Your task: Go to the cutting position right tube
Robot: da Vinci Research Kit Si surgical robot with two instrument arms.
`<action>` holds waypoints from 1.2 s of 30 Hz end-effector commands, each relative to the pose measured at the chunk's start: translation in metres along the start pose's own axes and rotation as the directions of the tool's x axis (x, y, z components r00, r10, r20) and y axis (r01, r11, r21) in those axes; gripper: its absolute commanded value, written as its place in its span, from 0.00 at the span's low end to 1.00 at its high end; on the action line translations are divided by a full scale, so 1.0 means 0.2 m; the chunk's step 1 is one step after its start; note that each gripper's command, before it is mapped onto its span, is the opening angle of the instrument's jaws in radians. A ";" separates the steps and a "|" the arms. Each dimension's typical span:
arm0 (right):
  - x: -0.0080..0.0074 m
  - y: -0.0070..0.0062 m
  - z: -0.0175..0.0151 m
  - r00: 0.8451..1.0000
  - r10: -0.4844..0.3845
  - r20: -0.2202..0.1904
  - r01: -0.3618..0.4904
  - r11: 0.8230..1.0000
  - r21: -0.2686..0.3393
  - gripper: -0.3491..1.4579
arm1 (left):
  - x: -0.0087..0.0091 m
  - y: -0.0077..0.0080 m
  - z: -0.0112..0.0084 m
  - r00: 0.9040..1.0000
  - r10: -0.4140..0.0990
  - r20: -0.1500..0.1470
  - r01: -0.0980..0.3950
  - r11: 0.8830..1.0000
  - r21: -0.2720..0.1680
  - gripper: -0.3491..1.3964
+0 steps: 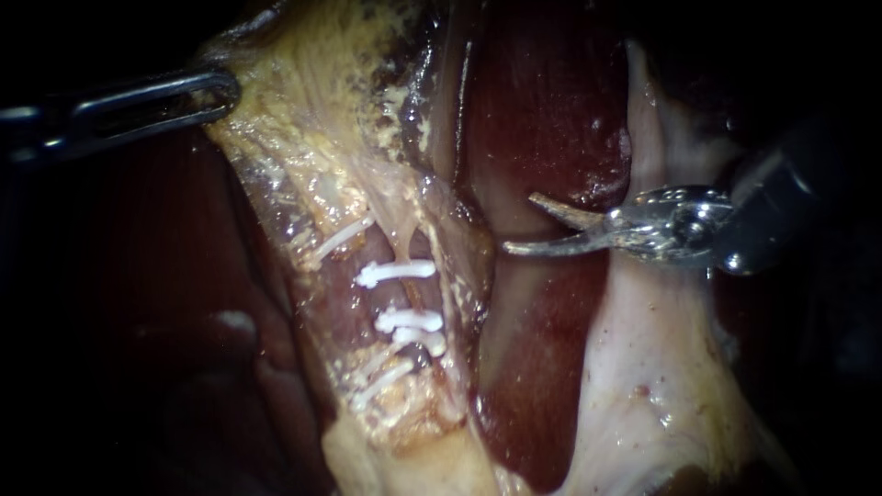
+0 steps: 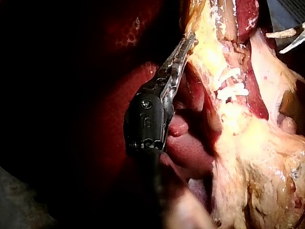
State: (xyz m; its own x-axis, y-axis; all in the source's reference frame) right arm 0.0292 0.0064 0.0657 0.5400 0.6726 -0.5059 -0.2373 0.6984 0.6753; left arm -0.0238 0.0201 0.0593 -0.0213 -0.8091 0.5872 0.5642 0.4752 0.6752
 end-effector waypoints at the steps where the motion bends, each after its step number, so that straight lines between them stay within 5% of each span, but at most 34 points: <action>1: -0.002 -0.001 0.004 1.000 -0.009 0.002 0.008 1.000 0.015 0.99 | 0.000 0.000 0.000 1.000 0.000 0.000 0.000 1.000 0.000 0.00; 10: -0.022 0.002 0.044 0.999 0.030 0.013 -0.031 0.993 0.113 0.99 | 0.000 -0.001 0.000 1.000 0.000 0.000 0.000 1.000 -0.001 0.00; 17: -0.030 0.006 0.053 0.996 0.075 0.046 -0.081 0.988 0.130 0.97 | 0.000 -0.001 0.000 1.000 0.000 0.000 0.000 1.000 -0.001 0.00; 36: -0.028 0.015 0.069 0.990 0.116 0.078 -0.127 0.978 0.162 0.94 | 0.000 -0.001 -0.001 1.000 0.000 0.000 0.000 1.000 -0.002 0.00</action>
State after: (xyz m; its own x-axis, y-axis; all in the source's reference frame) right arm 0.0368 0.0013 0.0781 0.5726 0.7289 -0.3752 -0.1668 0.5517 0.8172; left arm -0.0238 0.0199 0.0590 -0.0220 -0.8092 0.5871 0.5658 0.4741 0.6746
